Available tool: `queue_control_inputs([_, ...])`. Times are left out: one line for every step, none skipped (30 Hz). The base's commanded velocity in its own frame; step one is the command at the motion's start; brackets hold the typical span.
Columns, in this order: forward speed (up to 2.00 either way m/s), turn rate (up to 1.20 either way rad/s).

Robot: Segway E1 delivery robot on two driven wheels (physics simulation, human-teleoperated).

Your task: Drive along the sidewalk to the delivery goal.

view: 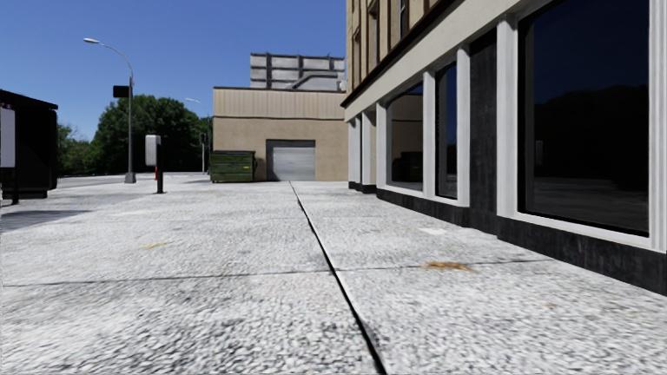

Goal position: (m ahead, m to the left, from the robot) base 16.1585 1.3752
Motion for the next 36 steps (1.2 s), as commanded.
queue_control_inputs([2.00, -0.02])
queue_control_inputs([2.00, 0.00])
queue_control_inputs([2.00, 0.00])
queue_control_inputs([2.00, 0.00])
queue_control_inputs([2.00, 0.00])
queue_control_inputs([2.00, 0.00])
queue_control_inputs([2.00, 0.00])
queue_control_inputs([2.00, 0.00])
queue_control_inputs([2.00, 0.00])
queue_control_inputs([2.00, 0.00])
queue_control_inputs([2.00, 0.00])
queue_control_inputs([2.00, 0.00])
queue_control_inputs([2.00, 0.00])
queue_control_inputs([2.00, 0.00])
queue_control_inputs([2.00, 0.00])
queue_control_inputs([2.00, 0.00])
queue_control_inputs([2.00, 0.00])
queue_control_inputs([2.00, 0.00])
queue_control_inputs([2.00, 0.00])
queue_control_inputs([2.00, 0.00])
queue_control_inputs([2.00, 0.00])
queue_control_inputs([2.00, 0.00])
queue_control_inputs([2.00, 0.00])
queue_control_inputs([2.00, 0.00])
queue_control_inputs([2.00, 0.00])
queue_control_inputs([2.00, 0.00])
queue_control_inputs([2.00, 0.00])
queue_control_inputs([2.00, 0.00])
queue_control_inputs([2.00, 0.00])
queue_control_inputs([2.00, 0.00])
queue_control_inputs([2.00, 0.00])
queue_control_inputs([2.00, 0.00])
queue_control_inputs([2.00, 0.00])
queue_control_inputs([2.00, 0.00])
queue_control_inputs([2.00, 0.00])
queue_control_inputs([2.00, 0.00])
